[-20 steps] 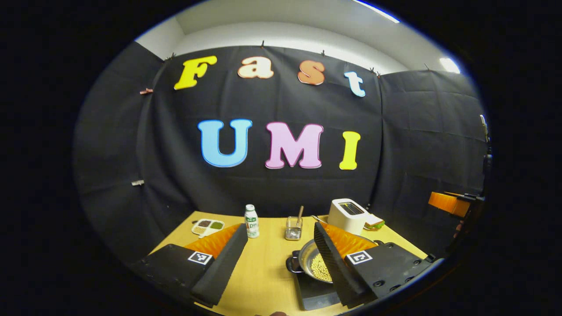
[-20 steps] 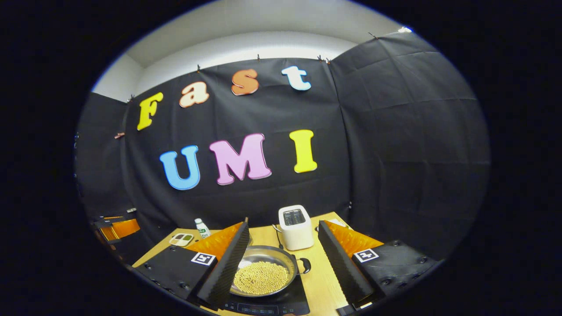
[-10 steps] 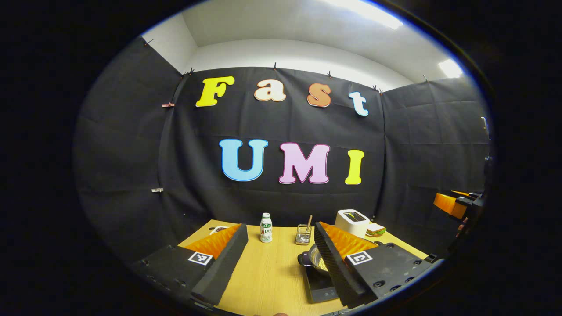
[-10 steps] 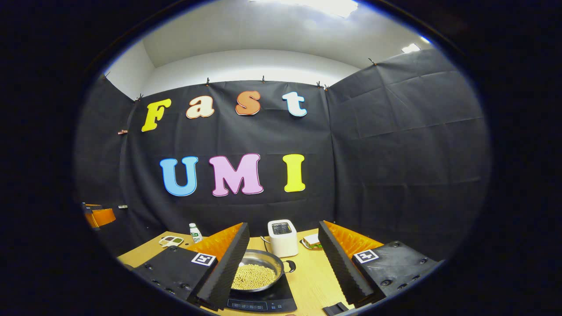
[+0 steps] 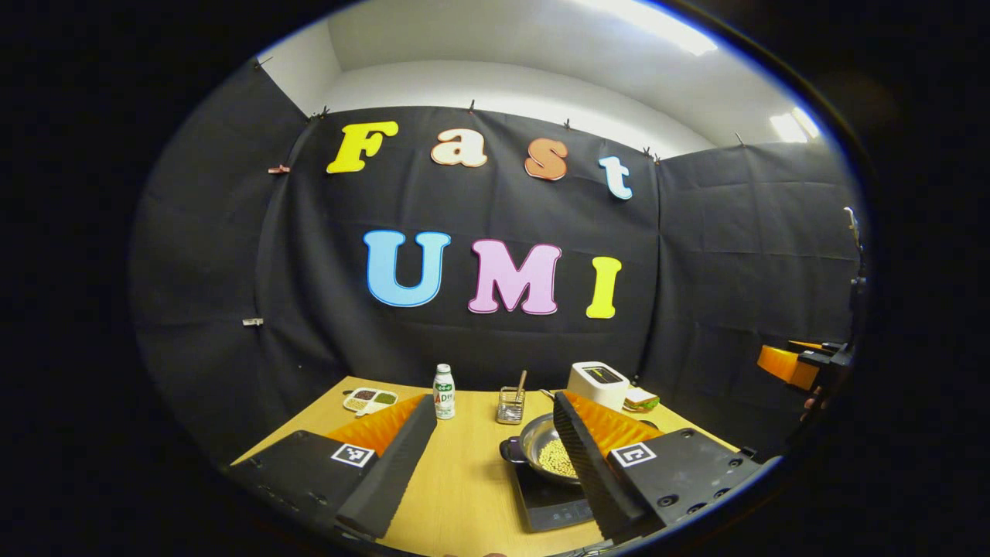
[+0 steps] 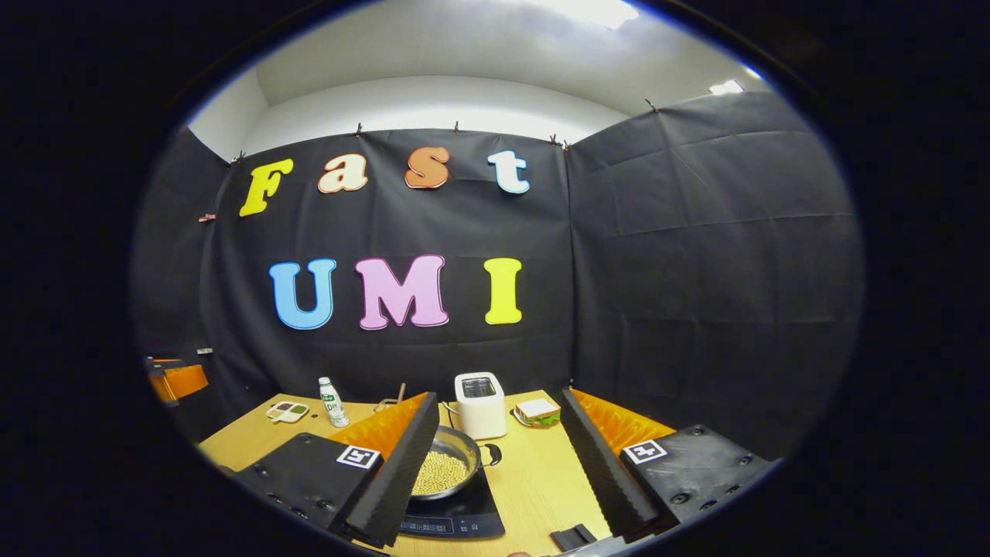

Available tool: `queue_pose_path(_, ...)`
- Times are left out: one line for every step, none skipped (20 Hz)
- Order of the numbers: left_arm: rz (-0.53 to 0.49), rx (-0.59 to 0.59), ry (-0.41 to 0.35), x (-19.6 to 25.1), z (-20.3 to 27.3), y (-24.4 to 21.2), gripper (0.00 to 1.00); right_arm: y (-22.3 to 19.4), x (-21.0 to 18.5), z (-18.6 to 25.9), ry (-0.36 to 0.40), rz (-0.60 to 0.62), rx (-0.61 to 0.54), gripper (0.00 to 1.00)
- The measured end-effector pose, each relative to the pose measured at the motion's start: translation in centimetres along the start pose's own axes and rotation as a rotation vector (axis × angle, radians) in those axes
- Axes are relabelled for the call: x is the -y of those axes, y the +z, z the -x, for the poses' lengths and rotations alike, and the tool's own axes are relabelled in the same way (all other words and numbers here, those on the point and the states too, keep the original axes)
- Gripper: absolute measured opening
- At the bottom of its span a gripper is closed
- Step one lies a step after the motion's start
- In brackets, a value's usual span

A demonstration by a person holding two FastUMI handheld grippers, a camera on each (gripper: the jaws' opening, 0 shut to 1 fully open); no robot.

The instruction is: First push the handle of the pot to place it horizontally, then grasp the pot with both hands and set it on the induction cooktop.

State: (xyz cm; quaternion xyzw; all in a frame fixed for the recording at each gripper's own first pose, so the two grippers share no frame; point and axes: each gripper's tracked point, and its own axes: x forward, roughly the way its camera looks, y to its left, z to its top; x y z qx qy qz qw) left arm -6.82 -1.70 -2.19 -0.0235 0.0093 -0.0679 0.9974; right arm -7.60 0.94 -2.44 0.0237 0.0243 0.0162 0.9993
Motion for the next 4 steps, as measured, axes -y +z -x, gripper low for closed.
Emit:
queue_pose_path(0.008,-0.007,-0.004,0.4,-0.3,-0.3,0.95,0.0,0.1,-0.1,-0.002,-0.002,-0.003,0.98)
queue_pose_path(0.014,-0.019,-0.006,0.7,-0.6,-0.8,0.95,-0.1,0.2,-0.2,-0.001,-0.002,-0.004,0.98)
queue_pose_path(0.019,-0.030,-0.007,1.0,-0.7,-1.1,0.95,-0.2,0.3,-0.1,0.002,-0.001,-0.002,0.98)
queue_pose_path(0.020,-0.040,-0.006,1.2,-0.9,-1.5,0.95,-0.1,0.3,-0.3,0.006,0.000,0.000,0.98)
